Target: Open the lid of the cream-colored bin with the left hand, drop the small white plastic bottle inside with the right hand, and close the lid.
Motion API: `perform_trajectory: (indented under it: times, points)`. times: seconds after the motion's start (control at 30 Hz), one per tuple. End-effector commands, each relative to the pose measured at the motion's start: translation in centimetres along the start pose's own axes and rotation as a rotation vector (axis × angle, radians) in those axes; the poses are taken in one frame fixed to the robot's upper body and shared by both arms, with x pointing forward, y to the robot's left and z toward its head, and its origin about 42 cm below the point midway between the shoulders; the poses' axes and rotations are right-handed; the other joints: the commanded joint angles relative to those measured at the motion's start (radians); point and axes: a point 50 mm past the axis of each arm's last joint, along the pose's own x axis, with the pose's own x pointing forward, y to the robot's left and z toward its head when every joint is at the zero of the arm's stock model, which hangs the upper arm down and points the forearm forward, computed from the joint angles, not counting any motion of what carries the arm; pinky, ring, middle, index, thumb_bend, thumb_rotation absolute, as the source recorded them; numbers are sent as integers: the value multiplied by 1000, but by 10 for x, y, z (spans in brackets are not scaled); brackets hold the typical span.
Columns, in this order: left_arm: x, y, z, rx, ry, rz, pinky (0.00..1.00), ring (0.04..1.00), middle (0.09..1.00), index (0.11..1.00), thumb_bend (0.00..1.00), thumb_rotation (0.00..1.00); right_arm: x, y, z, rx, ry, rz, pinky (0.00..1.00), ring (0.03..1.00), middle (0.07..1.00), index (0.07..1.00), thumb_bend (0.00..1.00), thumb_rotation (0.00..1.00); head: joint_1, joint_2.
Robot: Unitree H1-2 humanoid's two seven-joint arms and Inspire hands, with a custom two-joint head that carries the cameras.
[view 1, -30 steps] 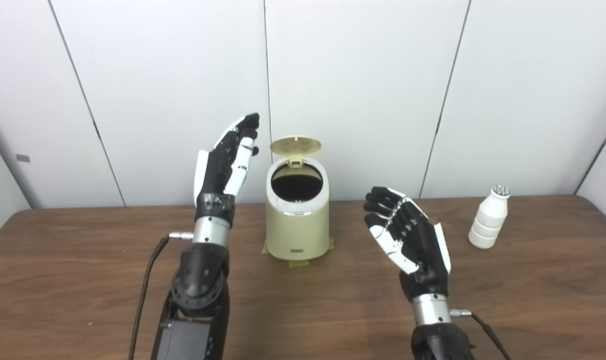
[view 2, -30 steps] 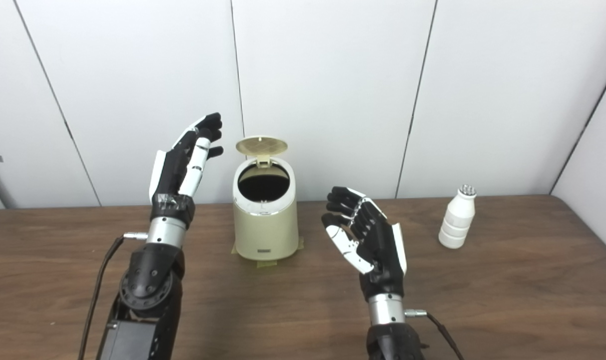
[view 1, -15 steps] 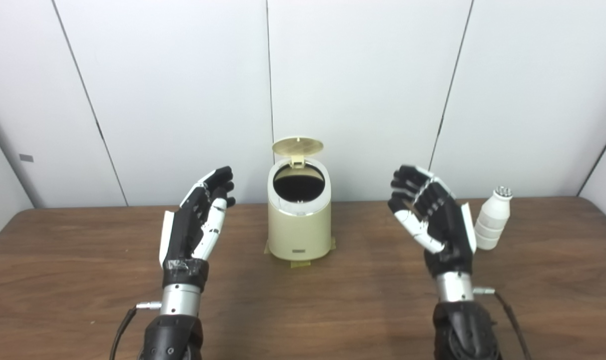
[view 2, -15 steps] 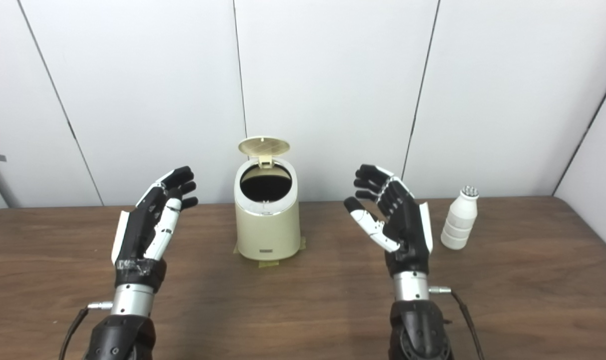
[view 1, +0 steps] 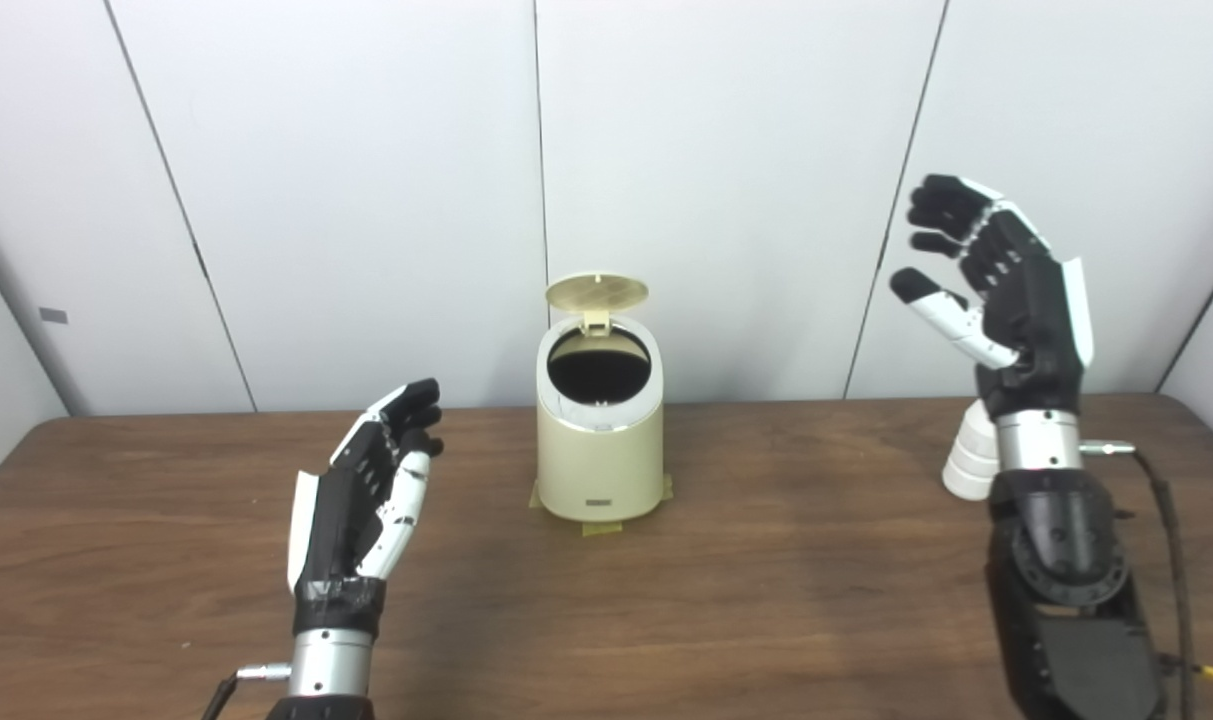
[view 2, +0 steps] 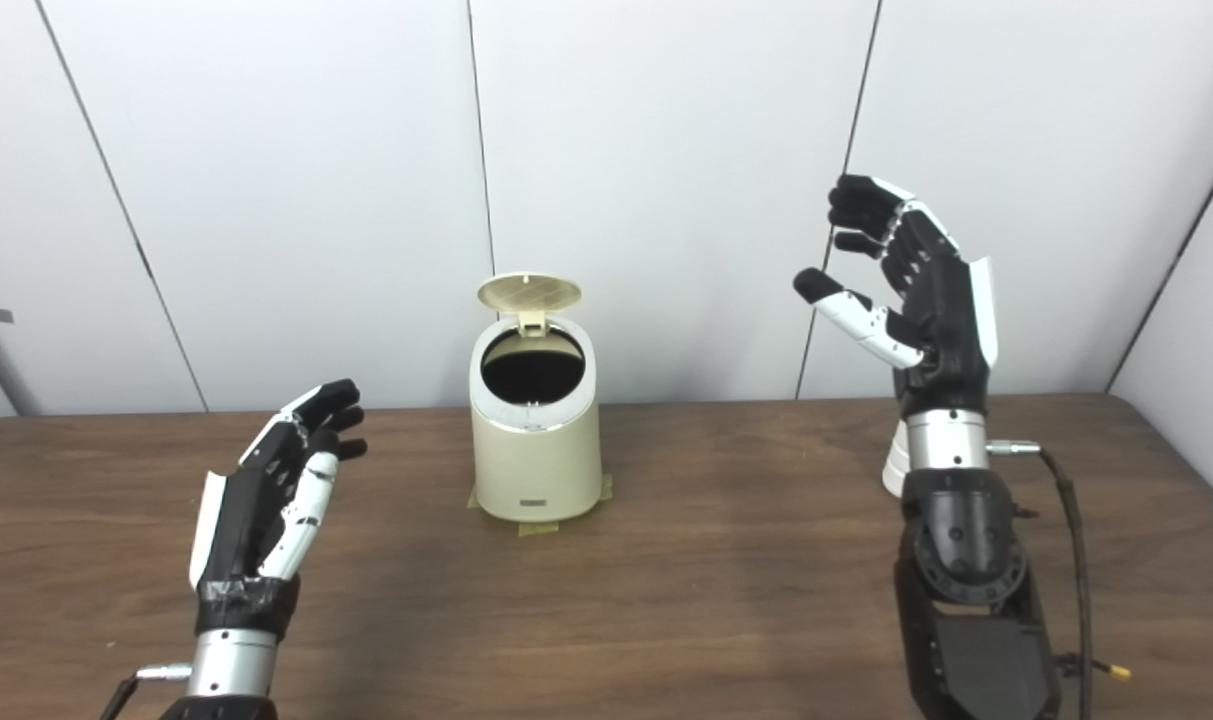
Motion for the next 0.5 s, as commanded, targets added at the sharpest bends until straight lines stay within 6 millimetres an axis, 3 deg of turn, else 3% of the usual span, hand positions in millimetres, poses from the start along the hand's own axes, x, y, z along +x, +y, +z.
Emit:
perform_trajectory:
  times: [0.0, 0.13, 0.27, 0.47]
  points:
    - [8, -3, 12, 8, -97, -4, 728, 814, 825, 800, 198, 458, 25, -10, 16, -7, -110, -20, 718, 745, 752, 734, 840, 467, -2, 2]
    - [4, -1, 7, 10, -113, -2, 736, 818, 830, 804, 208, 466, 32, -23, 15, -89, -101, -71, 656, 727, 740, 729, 850, 464, -6, 1]
    - [-2, 1, 0, -14, -112, 7, 746, 826, 838, 813, 219, 541, 31, -30, 20, -144, -76, -123, 620, 726, 731, 709, 814, 415, -5, 2]
    - [-8, 5, -6, -33, -84, 21, 756, 828, 842, 826, 226, 593, 25, -45, 15, -185, -42, -152, 648, 727, 726, 712, 825, 434, -9, 3]
